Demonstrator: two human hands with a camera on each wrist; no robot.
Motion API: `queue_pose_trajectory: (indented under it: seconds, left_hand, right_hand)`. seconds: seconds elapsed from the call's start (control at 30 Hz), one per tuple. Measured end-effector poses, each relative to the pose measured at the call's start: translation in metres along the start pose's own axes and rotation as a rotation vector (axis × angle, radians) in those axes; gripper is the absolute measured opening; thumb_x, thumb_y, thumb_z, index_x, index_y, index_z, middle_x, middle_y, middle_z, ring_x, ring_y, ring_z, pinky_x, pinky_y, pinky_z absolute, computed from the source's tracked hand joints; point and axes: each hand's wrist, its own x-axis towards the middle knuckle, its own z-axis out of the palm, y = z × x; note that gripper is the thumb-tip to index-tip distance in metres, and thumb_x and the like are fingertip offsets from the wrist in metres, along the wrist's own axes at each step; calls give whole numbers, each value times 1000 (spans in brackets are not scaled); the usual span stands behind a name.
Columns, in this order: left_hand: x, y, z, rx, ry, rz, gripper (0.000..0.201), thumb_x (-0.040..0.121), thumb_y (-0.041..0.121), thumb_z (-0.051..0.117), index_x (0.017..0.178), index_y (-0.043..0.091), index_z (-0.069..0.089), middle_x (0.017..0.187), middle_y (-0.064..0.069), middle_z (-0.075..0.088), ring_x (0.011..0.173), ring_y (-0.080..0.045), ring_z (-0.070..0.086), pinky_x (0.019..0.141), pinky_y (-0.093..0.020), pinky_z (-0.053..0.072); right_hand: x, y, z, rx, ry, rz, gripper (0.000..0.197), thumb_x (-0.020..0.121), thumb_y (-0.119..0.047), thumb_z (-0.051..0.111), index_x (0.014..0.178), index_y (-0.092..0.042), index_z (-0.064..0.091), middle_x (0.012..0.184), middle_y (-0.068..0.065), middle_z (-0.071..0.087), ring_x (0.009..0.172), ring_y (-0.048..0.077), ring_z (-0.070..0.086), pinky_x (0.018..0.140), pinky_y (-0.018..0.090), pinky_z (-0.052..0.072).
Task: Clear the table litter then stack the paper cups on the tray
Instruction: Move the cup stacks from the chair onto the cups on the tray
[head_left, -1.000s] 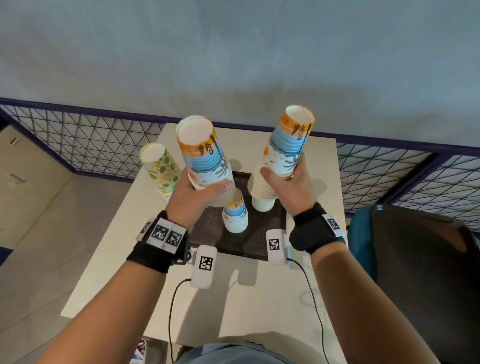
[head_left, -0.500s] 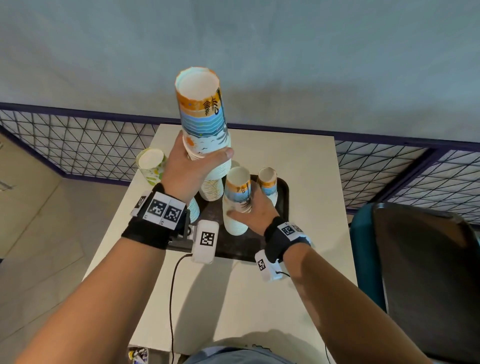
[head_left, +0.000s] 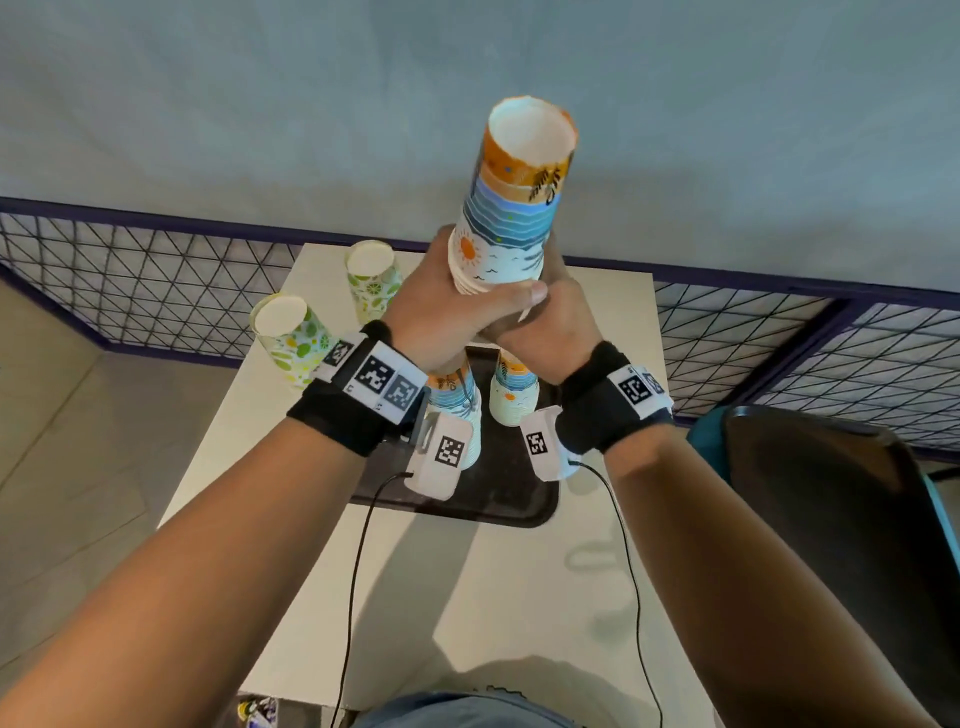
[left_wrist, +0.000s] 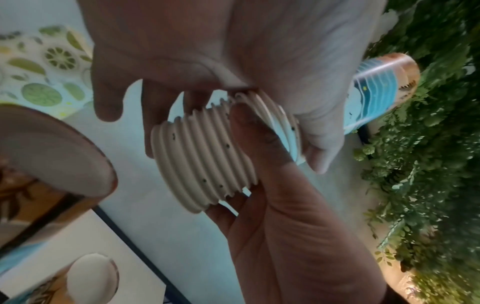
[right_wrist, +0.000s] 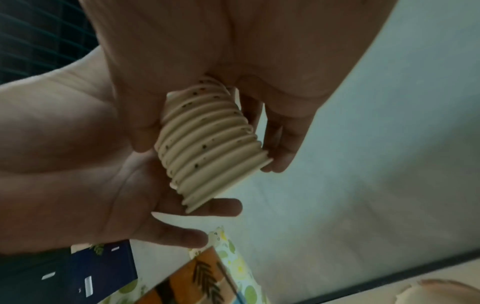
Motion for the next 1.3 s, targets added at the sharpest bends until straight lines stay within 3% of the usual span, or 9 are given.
queue_pose_trajectory:
  seconds: [0.07, 0.17, 0.33, 0.47, 0.6, 0.77, 0.93, 1.13, 1.3]
  left_hand:
    - [5, -2, 4, 17, -66, -42, 91, 71, 57, 90, 144, 19, 53, 131, 8, 72, 120, -6, 68, 106, -33, 55]
    - [-1, 0, 2, 167, -96, -105, 86, 78, 56, 85, 149, 26, 47, 126, 20, 63, 111, 6, 60, 86, -3, 48]
    - [-11, -27, -12, 489, -24, -81, 115, 59, 78, 81, 155, 35, 35, 152, -6, 48, 142, -20, 45, 115, -44, 42]
    - [-17, -52, -14, 769, -142, -168, 96, 73, 58, 86, 152, 30, 39, 137, -12, 53, 126, -31, 56, 103, -40, 48]
    - [-23, -70, -9, 777, -177, -164, 63, 89, 41, 77, 143, 23, 48, 128, -6, 63, 113, -24, 60, 87, -35, 47]
    - [-24, -77, -8, 772, -156, -127, 57, 91, 40, 74, 139, 25, 47, 126, -4, 62, 107, -23, 60, 83, -36, 48]
    - [-25, -82, -7, 745, -158, -133, 67, 91, 41, 74, 146, 27, 38, 137, -6, 58, 119, -25, 59, 88, -34, 45]
    - [-35, -83, -12, 536, -22, -169, 103, 77, 34, 91, 158, 28, 28, 155, -3, 47, 139, -23, 48, 105, -34, 43]
    - [-41, -87, -11, 537, -39, -103, 82, 83, 31, 85, 149, 33, 37, 136, 3, 58, 113, -12, 50, 92, -28, 44]
  right_hand:
    - [3, 13, -1, -27, 17, 54, 89, 66, -35, 83, 140, -12, 40, 122, -8, 67, 113, 10, 66, 96, 30, 56]
    - [4, 34, -3, -60, 78, 79, 85, 68, -45, 85, 138, -17, 46, 126, -8, 68, 115, 8, 65, 95, 39, 57]
    - [-3, 57, -8, -46, 208, 160, 80, 68, -38, 91, 133, -20, 46, 116, -15, 65, 104, 1, 64, 86, 15, 52]
    - [-8, 77, 3, -84, 175, 276, 81, 67, -40, 92, 130, -27, 43, 112, -17, 62, 101, 6, 63, 86, 23, 53]
    - [-21, 110, 23, -87, 78, 426, 86, 68, -32, 92, 137, -24, 40, 121, -8, 63, 110, 14, 63, 97, 33, 54]
    - [-38, 132, 33, -130, -20, 614, 89, 73, -32, 89, 143, -19, 37, 136, 5, 61, 123, 28, 61, 101, 36, 50]
    - [-35, 118, 24, -63, 14, 520, 110, 74, -32, 89, 156, -27, 16, 155, 7, 44, 138, 27, 50, 113, 42, 43]
    - [-16, 84, 0, -95, 110, 173, 111, 72, -40, 89, 155, -34, 16, 160, 3, 33, 143, 21, 40, 114, 41, 41]
    - [1, 69, 3, -271, -46, 146, 104, 77, -36, 85, 153, -49, 17, 155, 1, 40, 139, 24, 45, 111, 40, 42]
